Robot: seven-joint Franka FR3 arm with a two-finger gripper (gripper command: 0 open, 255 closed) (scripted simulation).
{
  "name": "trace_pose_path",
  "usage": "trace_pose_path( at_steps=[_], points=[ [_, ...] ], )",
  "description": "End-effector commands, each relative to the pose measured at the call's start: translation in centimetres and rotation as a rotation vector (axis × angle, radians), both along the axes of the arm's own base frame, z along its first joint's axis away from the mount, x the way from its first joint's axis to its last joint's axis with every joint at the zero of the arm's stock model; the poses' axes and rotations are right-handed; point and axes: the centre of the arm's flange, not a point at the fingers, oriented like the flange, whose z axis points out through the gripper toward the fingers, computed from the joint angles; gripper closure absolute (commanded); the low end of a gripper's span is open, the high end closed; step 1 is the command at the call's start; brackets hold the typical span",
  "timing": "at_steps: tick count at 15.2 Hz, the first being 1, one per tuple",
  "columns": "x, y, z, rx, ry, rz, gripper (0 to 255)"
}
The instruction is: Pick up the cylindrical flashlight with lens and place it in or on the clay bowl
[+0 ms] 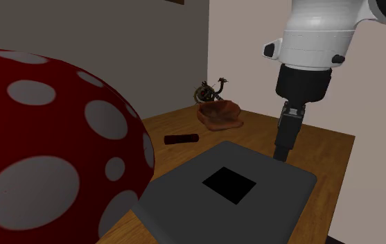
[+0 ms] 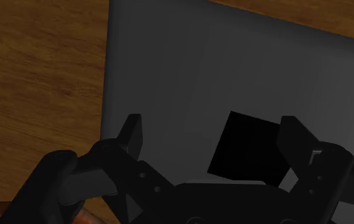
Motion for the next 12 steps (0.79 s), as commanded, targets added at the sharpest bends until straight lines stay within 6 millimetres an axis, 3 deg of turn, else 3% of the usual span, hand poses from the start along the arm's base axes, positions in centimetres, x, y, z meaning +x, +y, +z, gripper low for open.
trace_pose_path(
  at_steps=[1,7,12],
  points=[
    [0.0,0.0,0.0,0.000,0.000,0.000,0],
    [6.0,-4.3,-1.6,0.001,-0.015,0.261,0],
    [11.8,-6.5,-2.8,0.002,-0.028,0.479,0]
  ],
)
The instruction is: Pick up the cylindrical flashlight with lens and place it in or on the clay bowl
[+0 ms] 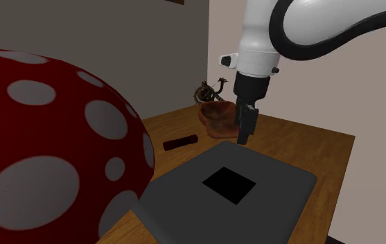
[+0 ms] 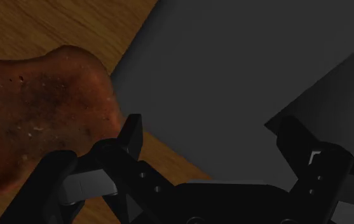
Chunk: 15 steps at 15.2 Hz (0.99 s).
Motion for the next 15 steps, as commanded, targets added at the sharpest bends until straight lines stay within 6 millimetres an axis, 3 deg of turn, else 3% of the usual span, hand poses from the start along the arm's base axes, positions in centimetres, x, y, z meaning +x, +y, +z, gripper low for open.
trace_pose_path(
  at_steps=[1,7,13,15],
  points=[
    [2.5,-1.0,-0.8,-0.002,-0.006,0.092,0],
    [9.9,-1.6,-2.2,-0.001,-0.022,0.354,0],
    [17.2,-0.3,-3.4,0.000,-0.038,0.615,0],
    [18.0,-0.1,-4.1,0.000,-0.039,0.641,0]
  ],
)
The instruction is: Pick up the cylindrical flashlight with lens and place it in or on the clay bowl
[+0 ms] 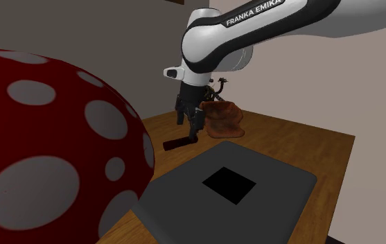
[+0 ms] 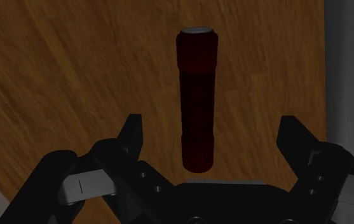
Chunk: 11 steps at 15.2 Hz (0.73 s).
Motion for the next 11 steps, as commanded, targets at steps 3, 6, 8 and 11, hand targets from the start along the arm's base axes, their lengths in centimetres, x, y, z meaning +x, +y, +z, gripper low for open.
trace_pose_path(
  at_steps=[3,6,8,11],
  points=[
    [1.2,0.2,-2.0,0.000,-0.002,0.021,0],
    [1.5,0.3,-3.5,0.000,-0.002,0.021,0],
    [1.6,0.3,-3.8,0.000,-0.002,0.021,0],
    [1.6,0.3,-3.8,0.000,-0.002,0.021,0]
  ],
)
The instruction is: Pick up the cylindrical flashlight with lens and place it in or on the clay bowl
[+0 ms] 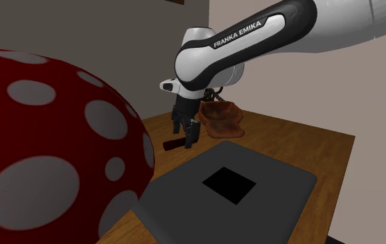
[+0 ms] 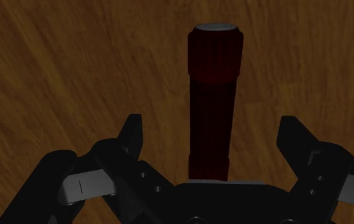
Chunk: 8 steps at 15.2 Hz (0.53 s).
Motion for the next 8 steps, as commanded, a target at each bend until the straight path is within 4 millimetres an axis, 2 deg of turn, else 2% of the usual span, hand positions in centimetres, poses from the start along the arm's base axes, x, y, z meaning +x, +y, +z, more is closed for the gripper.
trace_pose_path(
  at_steps=[1,3,4,8],
  points=[
    [0.00,0.00,-0.02,0.000,0.000,0.000,0],
    [0.00,0.00,-0.01,0.000,0.000,0.000,0],
    [0.00,0.00,-0.01,0.000,0.000,0.000,255],
    [0.00,0.00,-0.01,0.000,0.000,0.000,255]
  ],
)
